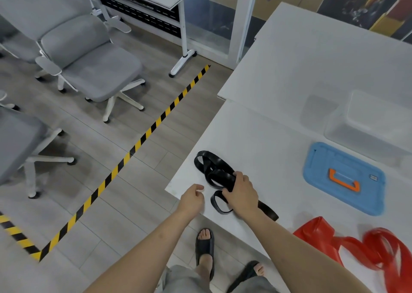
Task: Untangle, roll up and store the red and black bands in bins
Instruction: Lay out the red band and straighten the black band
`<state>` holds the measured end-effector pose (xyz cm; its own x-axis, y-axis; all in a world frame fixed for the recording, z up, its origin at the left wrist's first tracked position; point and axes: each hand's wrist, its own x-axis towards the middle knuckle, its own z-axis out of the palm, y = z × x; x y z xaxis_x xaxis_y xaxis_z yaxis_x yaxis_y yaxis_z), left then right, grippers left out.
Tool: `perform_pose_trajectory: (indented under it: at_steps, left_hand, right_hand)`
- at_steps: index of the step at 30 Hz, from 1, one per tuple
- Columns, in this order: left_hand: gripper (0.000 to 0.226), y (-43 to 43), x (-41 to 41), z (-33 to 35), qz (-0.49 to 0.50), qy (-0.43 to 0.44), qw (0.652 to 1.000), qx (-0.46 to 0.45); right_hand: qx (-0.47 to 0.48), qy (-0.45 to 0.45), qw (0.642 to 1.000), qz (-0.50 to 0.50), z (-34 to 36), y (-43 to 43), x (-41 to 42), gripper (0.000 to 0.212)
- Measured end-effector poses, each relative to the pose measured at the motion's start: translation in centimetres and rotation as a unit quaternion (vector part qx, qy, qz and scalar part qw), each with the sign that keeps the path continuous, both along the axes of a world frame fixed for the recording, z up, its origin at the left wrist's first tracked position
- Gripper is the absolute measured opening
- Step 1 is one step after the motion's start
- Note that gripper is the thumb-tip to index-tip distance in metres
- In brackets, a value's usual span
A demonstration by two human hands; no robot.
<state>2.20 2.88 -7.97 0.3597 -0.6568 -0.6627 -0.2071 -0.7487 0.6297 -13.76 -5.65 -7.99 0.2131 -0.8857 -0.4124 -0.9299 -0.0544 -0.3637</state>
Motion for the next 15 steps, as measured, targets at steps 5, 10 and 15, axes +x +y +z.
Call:
perform_pose_trajectory:
  at_steps: [5, 10, 15]
  left_hand:
    - [0.034, 0.5, 0.6, 0.1, 0.019, -0.009, 1.0, -0.01]
    - [0.033, 1.0, 1.2, 0.5, 0.026, -0.015, 0.999, -0.013]
    - [0.036, 0.3, 1.6, 2.4, -0.007, -0.052, 0.998, -0.047]
  right_hand:
    - [-0.022, 0.039, 0.998, 0.049, -0.4, -0.1, 1.3, 0.057]
    - [-0.014, 0.063, 0.991, 0.117, -0.8, -1.2, 0.8, 0.032]
    - [-0.001, 0.004, 0.996, 0.09, 2.1, -2.5, 0.2, 0.023]
